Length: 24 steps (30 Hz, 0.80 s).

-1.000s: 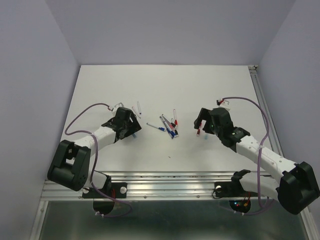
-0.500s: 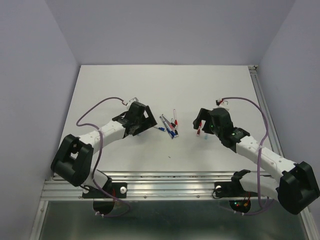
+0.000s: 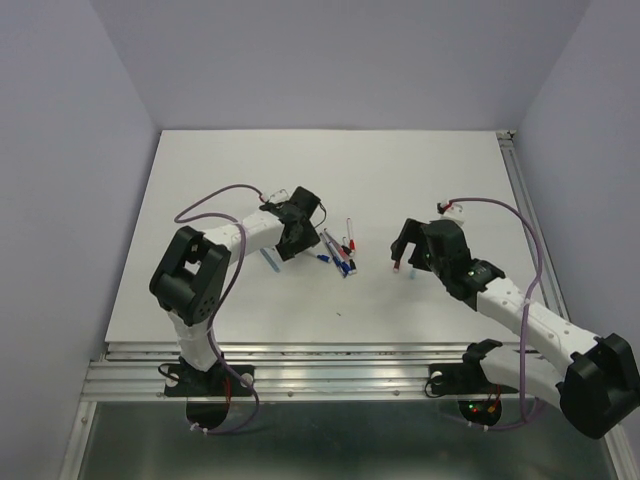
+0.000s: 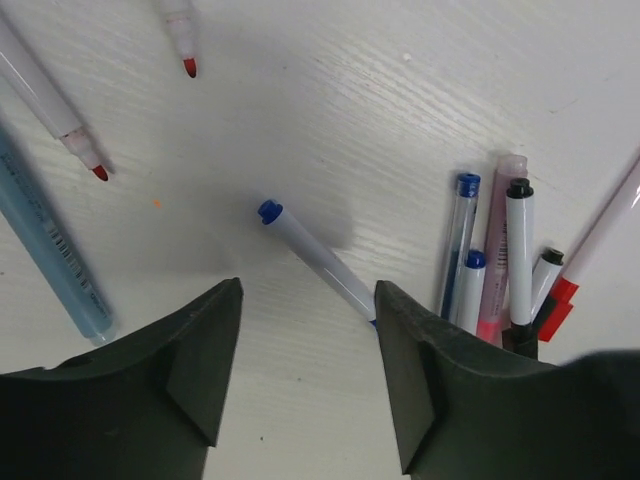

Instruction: Open the pen caps

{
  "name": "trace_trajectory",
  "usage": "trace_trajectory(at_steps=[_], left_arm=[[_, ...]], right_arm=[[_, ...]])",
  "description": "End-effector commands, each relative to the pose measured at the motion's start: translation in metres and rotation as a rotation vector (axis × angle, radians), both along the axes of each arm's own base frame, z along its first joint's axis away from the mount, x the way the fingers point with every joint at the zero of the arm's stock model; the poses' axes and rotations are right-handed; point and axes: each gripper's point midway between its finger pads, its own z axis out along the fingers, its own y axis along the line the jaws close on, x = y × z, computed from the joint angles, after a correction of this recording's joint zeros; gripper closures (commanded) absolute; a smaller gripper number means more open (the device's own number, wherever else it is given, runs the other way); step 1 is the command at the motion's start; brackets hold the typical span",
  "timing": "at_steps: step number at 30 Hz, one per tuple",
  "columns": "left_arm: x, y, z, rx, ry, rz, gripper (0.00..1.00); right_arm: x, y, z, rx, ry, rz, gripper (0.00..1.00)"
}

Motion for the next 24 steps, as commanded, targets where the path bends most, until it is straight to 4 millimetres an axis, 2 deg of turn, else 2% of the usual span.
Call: trace_trajectory(at_steps=[1, 8, 16, 21, 24], left_arm=[[-0.003, 0.005, -0.001, 0.068, 0.035, 0.026, 0.38], [-0.002, 0.006, -0.018, 0.110, 0.073, 0.032, 0.41], [-0.004, 0.014, -0.025, 0.159, 0.084, 0.035, 0.66], [-0.008, 0.019, -0.029, 0.178, 0.090, 0.036, 0.74], [-0.011, 0.022, -0.030, 0.182, 0.091, 0.032, 0.85]], right_arm=[[-0.001, -0.009, 0.001, -0.019, -0.021, -0.029, 0.00], [-0.002, -0.006, 0.000, -0.003, -0.019, -0.016, 0.00], [-0.001, -0.008, -0.001, -0.012, -0.016, -0.030, 0.00], [-0.002, -0.009, -0.001, -0.011, -0.018, -0.032, 0.00], [-0.001, -0.009, -0.001, -0.017, -0.018, -0.032, 0.00]])
